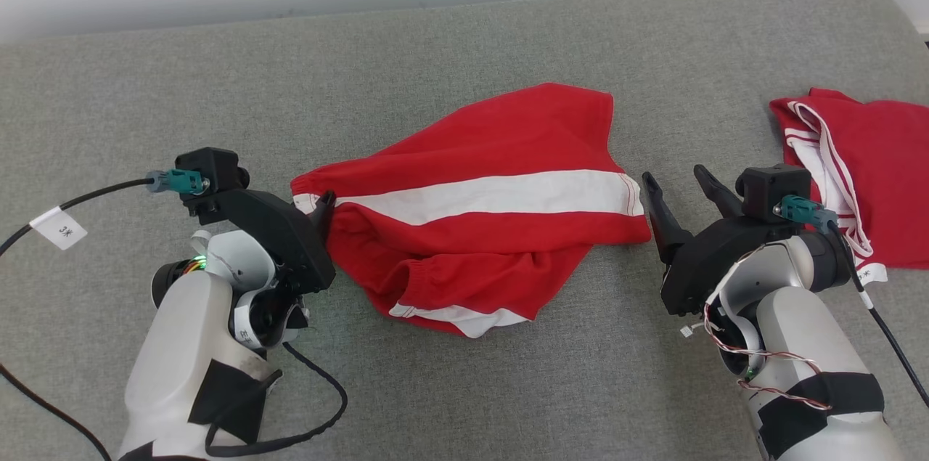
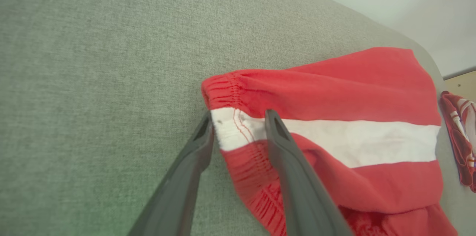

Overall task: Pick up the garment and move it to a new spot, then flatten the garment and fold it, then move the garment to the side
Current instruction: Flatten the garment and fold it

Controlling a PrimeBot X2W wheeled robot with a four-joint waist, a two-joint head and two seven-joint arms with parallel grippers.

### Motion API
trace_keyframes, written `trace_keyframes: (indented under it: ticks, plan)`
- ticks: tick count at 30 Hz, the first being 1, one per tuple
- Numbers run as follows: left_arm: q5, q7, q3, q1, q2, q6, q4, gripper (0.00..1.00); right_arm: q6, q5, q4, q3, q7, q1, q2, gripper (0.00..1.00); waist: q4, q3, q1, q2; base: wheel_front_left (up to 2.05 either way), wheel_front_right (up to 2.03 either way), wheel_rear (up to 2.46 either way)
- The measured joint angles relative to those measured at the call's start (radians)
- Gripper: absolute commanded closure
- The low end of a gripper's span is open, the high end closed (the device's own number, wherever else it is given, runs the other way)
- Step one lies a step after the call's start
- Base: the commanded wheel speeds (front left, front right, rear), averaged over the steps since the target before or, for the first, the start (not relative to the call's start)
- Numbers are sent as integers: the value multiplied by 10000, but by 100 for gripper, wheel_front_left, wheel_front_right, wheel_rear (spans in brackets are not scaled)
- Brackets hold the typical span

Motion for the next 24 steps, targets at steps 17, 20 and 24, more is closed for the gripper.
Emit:
trace_keyframes:
  ticks: [17, 20, 24]
  plan:
    - [-349, 1141, -4, 51, 589, 17, -1204, 100, 0, 194, 777, -71, 2648, -1077, -144, 0, 131, 422, 0, -1, 0, 0, 0]
    - [-360, 1162, -2, 106, 631, 77, -1400, 100, 0, 523, 819, 113, 2842, -1094, 59, 0, 158, 510, 0, -1, 0, 0, 0]
    - [-451, 1237, -21, 137, 662, 113, -1634, 100, 0, 890, 980, 474, 3003, -1285, 232, 0, 174, 656, 0, -1, 0, 0, 0]
